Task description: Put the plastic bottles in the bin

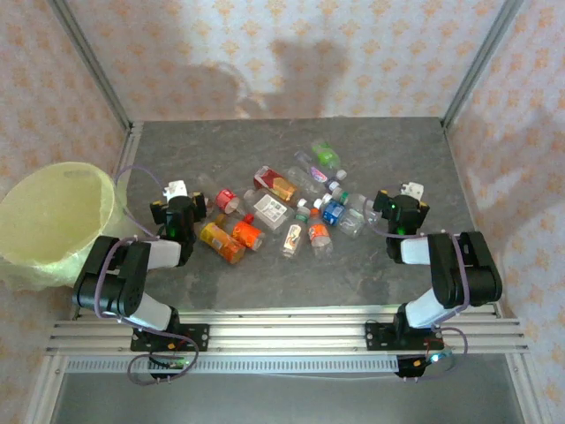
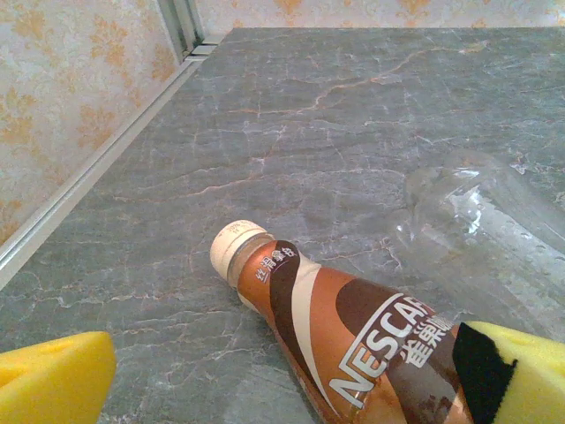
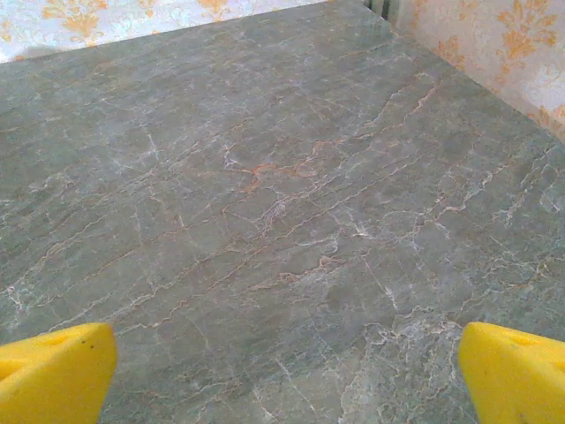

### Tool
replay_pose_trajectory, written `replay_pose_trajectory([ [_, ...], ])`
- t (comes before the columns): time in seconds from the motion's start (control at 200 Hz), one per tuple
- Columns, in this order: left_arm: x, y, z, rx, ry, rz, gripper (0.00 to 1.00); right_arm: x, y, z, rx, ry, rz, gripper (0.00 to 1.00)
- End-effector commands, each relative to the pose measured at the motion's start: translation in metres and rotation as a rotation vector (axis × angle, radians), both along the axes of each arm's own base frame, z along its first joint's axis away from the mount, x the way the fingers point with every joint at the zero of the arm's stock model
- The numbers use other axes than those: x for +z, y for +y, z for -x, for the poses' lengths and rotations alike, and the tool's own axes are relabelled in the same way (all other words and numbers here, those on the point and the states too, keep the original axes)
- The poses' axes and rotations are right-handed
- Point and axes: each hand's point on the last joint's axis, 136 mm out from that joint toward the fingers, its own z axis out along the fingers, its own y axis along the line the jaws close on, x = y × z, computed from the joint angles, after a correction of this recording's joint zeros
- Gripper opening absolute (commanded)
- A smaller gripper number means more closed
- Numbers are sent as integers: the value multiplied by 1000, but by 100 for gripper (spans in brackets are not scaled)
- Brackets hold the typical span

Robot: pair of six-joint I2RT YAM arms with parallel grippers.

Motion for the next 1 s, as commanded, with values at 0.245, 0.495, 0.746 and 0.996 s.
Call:
replay_pose_trajectory([
  [0.245,12,4,-1,36,-51,3,100,9,-1,-2,-12,-27,12,99],
  [0.495,12,5,-1,38,-51,2,100,9,-1,-2,-11,-25,7,99],
  [0.746,13,2,-3,16,-50,2,100,10,-1,-2,-9,-30,6,99],
  [0.996,16,-1,-4,-1,-35,0,100,41,-4,0,-25,-5,12,99],
])
